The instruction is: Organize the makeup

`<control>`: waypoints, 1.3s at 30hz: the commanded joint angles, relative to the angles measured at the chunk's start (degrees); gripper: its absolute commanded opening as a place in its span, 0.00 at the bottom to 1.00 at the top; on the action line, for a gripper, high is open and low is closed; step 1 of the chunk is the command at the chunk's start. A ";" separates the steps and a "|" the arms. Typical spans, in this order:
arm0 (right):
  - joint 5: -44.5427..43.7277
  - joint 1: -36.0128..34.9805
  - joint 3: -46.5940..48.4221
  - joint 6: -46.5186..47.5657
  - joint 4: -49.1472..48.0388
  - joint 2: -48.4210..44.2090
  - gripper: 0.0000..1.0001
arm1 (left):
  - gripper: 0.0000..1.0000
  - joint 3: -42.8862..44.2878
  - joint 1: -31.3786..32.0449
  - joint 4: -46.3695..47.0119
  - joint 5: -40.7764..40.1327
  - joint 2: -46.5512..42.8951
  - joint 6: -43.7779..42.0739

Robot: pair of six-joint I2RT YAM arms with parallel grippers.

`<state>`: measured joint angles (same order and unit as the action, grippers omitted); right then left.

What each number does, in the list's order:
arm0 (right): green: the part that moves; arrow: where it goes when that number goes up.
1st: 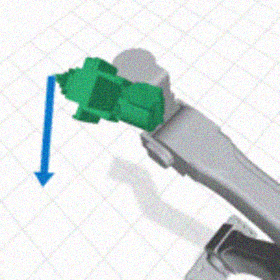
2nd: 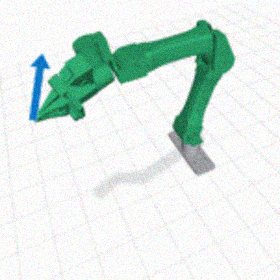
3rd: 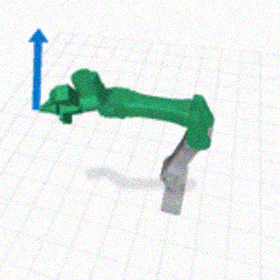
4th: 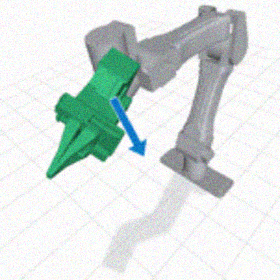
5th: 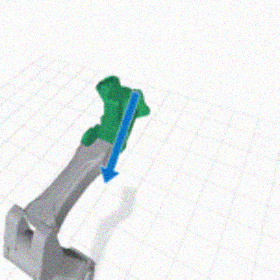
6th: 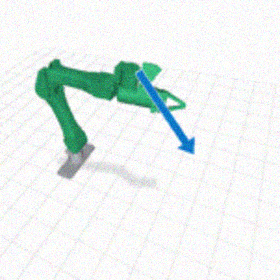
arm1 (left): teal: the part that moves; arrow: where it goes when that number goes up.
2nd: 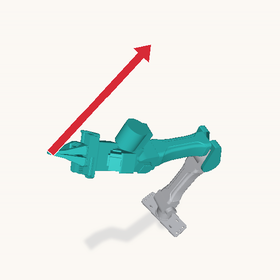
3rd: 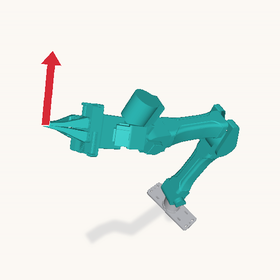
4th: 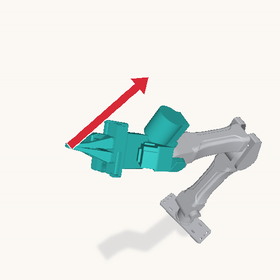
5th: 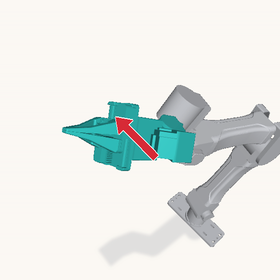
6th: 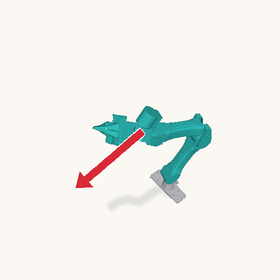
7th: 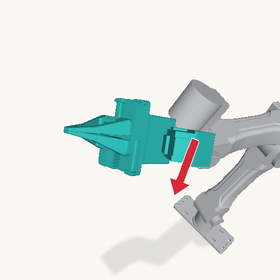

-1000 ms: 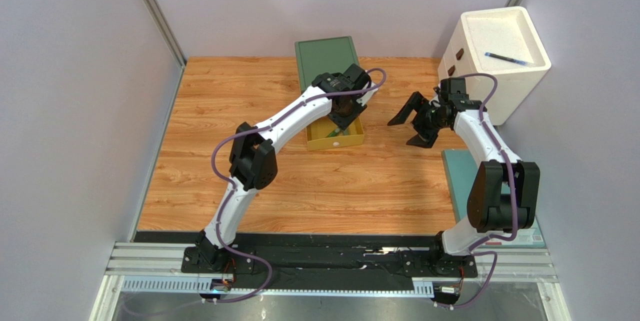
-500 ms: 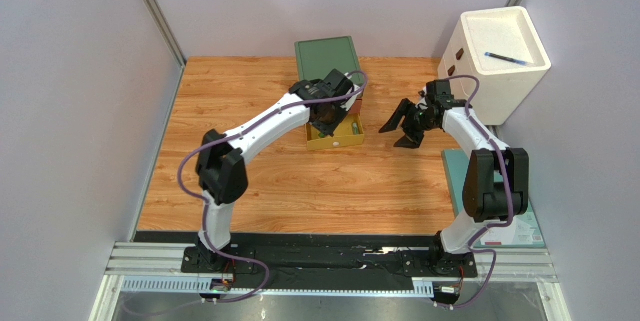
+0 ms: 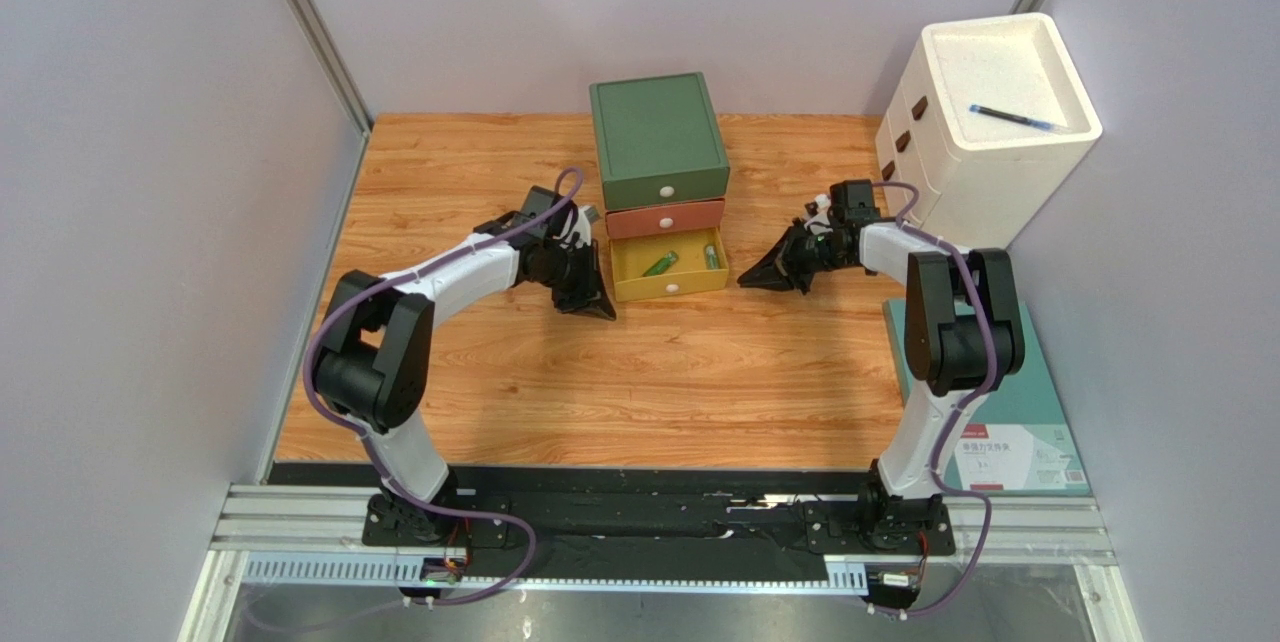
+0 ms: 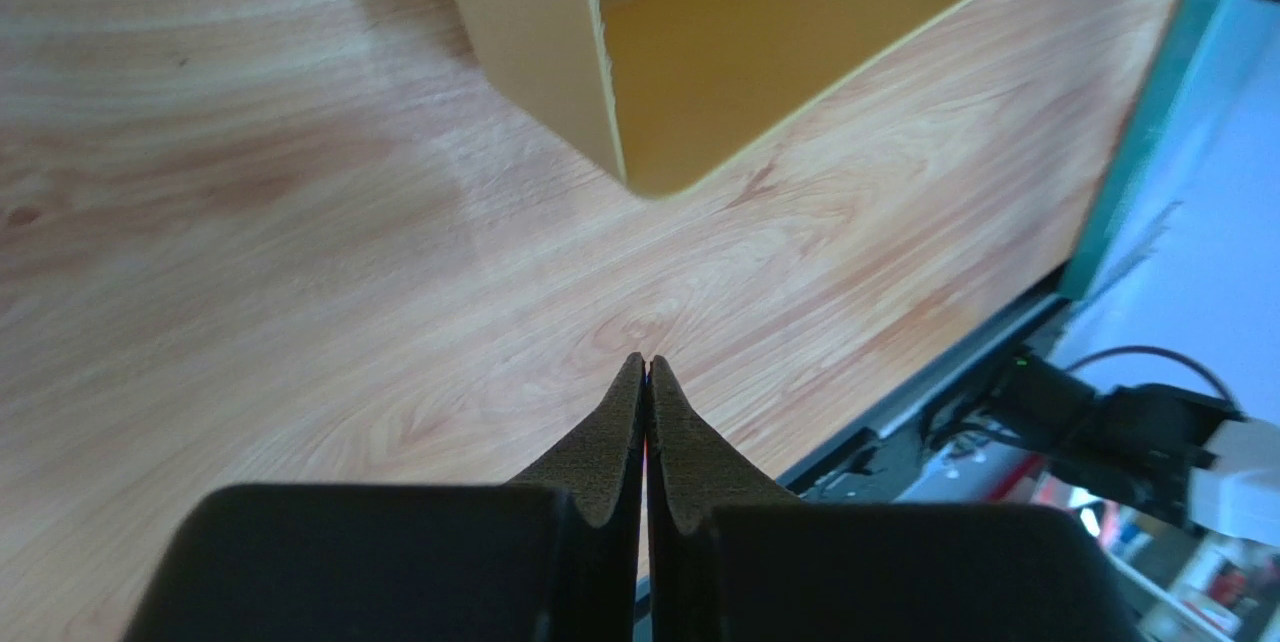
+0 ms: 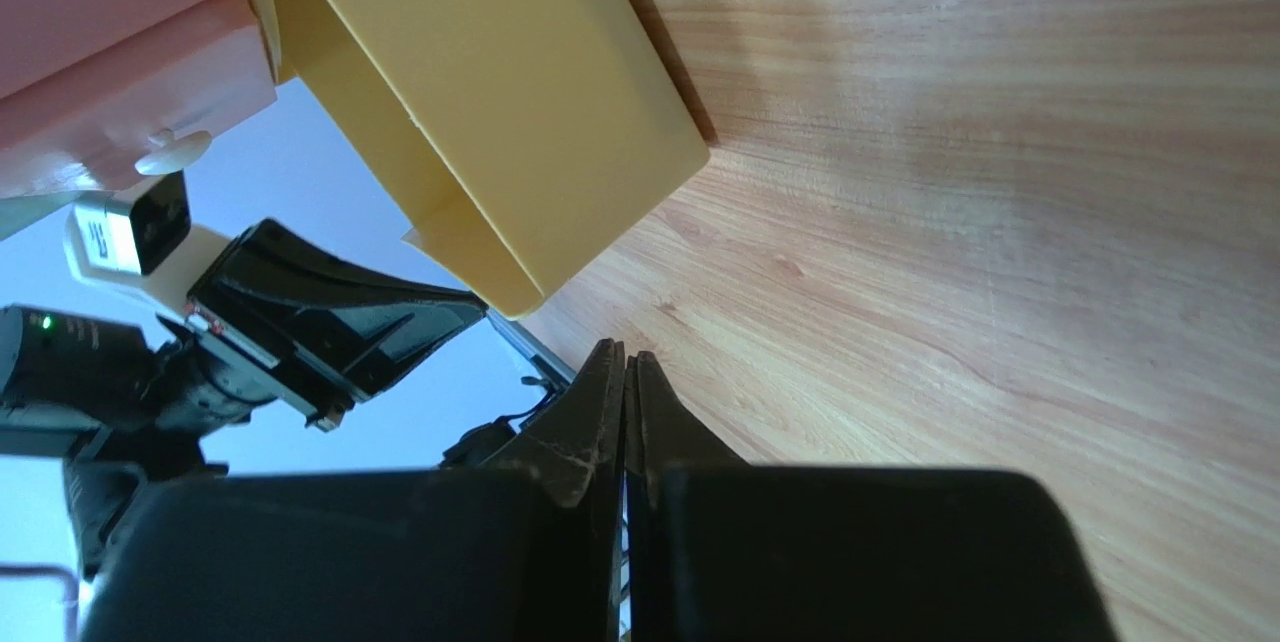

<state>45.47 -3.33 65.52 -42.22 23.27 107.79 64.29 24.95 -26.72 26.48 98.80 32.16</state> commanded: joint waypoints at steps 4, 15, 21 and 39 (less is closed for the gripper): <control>4.45 -0.53 0.49 0.91 -2.70 3.30 0.00 | 0.00 -1.36 -1.92 15.71 14.20 5.34 9.14; 6.56 -3.08 3.91 0.56 -4.72 7.79 0.00 | 0.00 -5.76 -4.03 22.06 14.39 6.22 14.42; 6.12 -3.70 6.73 -0.32 -4.81 10.16 0.00 | 0.00 -4.35 -4.30 22.33 13.42 8.50 14.68; 6.03 -4.14 19.90 -3.05 -3.14 17.45 0.00 | 0.00 4.78 -8.34 18.37 10.70 14.66 14.16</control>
<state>50.52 -6.98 80.29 -43.94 20.58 123.44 65.65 17.78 -7.51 37.34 111.07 46.33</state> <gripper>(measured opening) 0.002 0.000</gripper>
